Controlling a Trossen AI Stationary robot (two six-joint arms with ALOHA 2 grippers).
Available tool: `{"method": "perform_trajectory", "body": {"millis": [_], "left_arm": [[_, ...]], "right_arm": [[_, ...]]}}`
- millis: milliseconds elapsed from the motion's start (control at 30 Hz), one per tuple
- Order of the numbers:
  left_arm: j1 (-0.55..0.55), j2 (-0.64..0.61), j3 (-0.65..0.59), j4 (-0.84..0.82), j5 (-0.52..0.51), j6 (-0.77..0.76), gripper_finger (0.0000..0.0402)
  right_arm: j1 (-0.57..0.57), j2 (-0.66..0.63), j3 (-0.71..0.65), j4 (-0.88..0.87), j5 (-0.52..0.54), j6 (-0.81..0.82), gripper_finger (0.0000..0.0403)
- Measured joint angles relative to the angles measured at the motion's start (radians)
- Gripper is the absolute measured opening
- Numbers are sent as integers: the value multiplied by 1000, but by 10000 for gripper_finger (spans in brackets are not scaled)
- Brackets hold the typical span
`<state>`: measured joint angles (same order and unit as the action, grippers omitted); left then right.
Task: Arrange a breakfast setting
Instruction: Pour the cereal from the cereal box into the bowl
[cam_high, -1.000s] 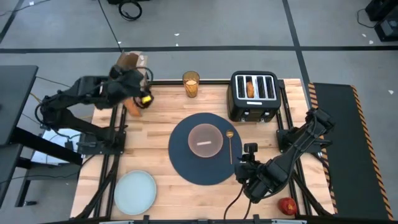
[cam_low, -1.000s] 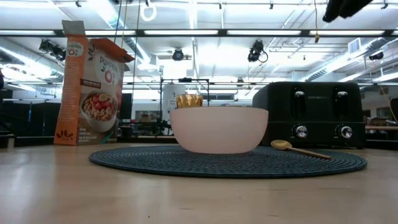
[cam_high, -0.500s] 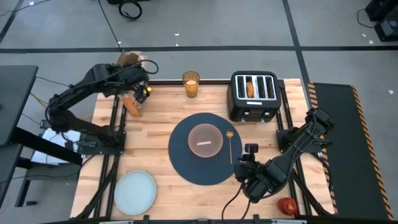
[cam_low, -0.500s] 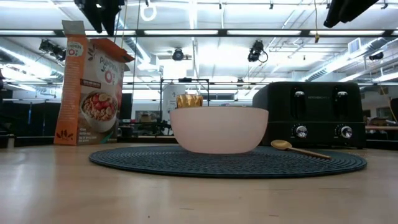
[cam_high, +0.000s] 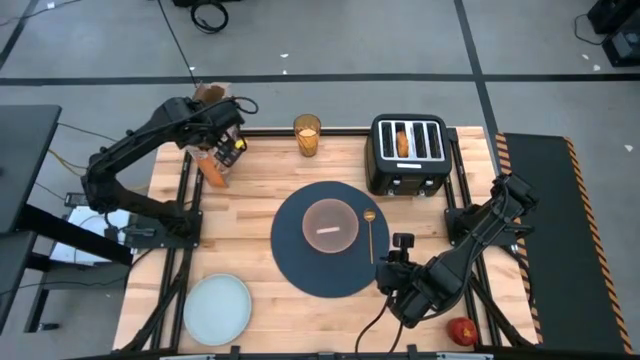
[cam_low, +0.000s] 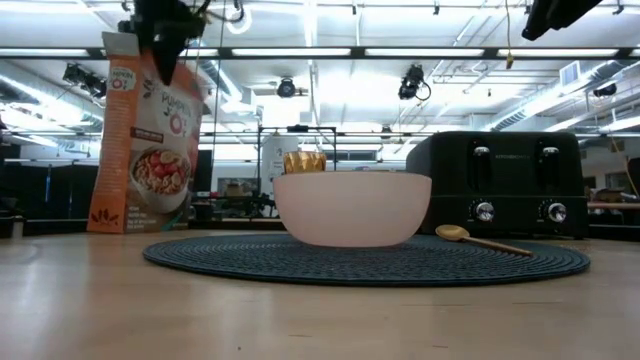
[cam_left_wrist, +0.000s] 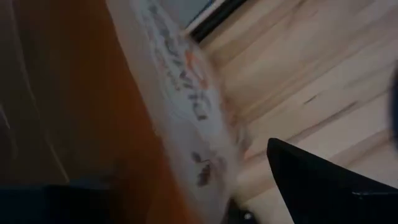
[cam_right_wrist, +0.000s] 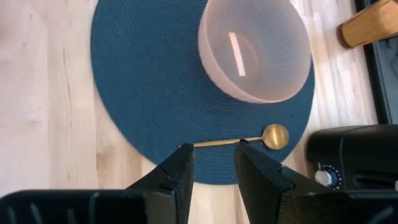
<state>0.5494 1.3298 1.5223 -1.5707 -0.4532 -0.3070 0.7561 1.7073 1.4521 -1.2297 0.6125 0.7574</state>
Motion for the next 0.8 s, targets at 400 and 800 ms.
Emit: {"method": "perform_trajectory", "body": {"millis": [400, 800], "left_arm": [[11, -3, -117, -1, 14, 7, 290], [11, -3, -117, -1, 10, -22, 212]], "right_arm": [[-9, 0, 0, 3, -3, -17, 123], [-14, 0, 0, 33, -3, -34, 123]]}}
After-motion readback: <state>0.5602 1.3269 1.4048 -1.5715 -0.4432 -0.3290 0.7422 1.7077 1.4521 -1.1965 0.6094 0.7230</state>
